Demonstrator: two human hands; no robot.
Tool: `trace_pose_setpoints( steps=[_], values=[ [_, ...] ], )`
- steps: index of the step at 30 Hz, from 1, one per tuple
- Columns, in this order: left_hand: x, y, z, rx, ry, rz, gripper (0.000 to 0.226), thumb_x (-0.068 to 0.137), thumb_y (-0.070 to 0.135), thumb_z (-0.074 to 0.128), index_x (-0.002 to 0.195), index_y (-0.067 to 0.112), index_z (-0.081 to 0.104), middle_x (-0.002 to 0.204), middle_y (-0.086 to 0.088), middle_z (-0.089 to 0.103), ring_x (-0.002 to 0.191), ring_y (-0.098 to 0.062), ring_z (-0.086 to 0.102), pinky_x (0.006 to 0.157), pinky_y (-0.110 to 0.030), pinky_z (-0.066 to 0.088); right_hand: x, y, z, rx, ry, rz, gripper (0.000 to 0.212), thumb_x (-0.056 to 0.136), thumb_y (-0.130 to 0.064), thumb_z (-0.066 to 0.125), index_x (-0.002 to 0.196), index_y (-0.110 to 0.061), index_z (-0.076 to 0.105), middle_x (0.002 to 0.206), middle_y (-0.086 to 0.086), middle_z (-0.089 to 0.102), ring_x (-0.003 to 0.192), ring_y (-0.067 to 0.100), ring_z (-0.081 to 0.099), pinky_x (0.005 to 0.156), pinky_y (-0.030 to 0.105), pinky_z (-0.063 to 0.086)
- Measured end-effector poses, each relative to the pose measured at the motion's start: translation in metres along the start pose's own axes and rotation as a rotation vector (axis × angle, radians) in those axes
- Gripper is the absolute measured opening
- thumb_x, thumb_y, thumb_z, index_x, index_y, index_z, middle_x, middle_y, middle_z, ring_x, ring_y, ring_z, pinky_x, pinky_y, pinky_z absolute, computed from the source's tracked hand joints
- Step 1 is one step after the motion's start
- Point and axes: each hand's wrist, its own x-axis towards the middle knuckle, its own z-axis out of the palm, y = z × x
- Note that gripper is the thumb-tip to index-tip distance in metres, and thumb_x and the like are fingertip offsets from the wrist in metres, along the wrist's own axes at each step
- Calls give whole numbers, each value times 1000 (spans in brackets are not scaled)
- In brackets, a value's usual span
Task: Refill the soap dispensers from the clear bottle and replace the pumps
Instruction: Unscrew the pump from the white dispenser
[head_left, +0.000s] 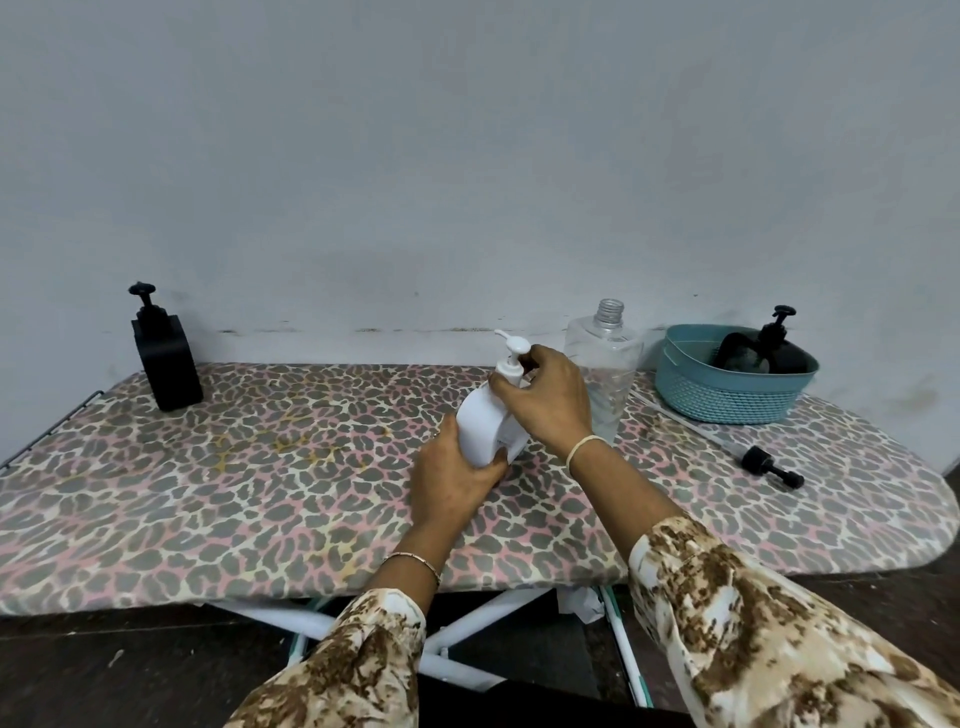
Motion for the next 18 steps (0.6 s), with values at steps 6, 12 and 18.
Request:
trace_pose_setpoints(
  steps=[6,12,18],
  values=[
    [-2,2,-1,22,-12,2,68,69,49,78,123,18,50,109,-7,67,94,-27,63,72,-34,52,-7,-12,-29,193,143,0,20,73,-30,72,83,-15,63,78,0,65,72,16,61,65,32,50],
    [-3,2,0,11,-21,-9,65,72,43,78,125,16,50,114,-8,66,98,-28,64,70,-28,47,-20,-3,-84,523,270,93,21,77,-15,75,95,-14,65,84,-3,70,78,10,67,74,25,54],
    [-4,4,0,-5,-23,-17,63,76,39,77,127,13,51,118,-10,66,100,-30,64,76,-32,50,-31,33,-132,654,457,172,25,82,-11,72,104,-7,61,85,1,65,72,7,61,73,28,52]
  ],
)
